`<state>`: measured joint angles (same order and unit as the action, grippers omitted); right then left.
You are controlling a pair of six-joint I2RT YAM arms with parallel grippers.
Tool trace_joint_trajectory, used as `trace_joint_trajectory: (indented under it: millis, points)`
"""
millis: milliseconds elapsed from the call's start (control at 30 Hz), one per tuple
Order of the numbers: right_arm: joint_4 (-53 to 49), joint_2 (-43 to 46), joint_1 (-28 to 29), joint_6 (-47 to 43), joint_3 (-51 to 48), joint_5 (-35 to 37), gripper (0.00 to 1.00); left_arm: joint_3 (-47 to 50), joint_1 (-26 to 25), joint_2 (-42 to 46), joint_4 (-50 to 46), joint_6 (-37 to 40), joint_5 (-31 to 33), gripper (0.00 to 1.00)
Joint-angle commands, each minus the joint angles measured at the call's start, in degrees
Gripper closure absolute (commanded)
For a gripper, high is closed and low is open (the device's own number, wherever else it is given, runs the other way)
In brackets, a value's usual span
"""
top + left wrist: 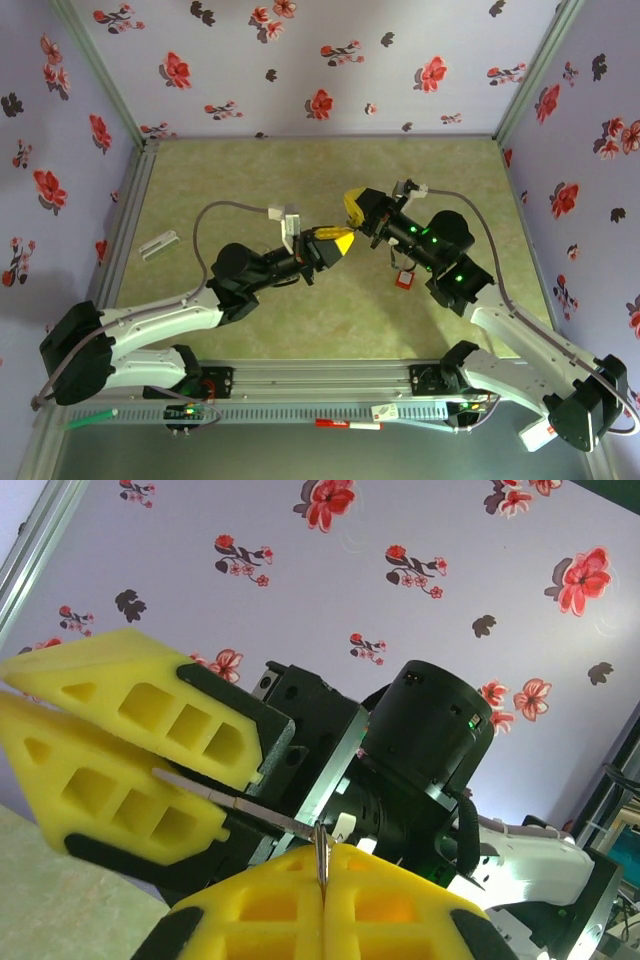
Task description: Unlock with the key
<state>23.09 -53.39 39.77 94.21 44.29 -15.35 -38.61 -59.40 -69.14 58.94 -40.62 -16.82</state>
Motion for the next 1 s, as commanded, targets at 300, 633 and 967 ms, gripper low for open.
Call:
trace_joint_trajectory:
  millis: [300, 633, 967]
  points:
    - [0.08, 0.87, 0.40, 0.00, 0.97, 0.33, 1.00, 1.93, 0.82, 0.94, 2.38, -1.81, -0.82, 1.00]
    - [-5.88, 0.45, 0.31, -6.26, 3.58, 0.33, 1.00, 0.20, 1.54, 3.38, -3.81, -8.29, 0.01, 0.37]
    - [-5.60, -4.40, 0.31, -7.93, 5.97, -1.23, 1.00, -4.28, 2.21, 4.43, -15.97, -16.40, 1.72, 0.28]
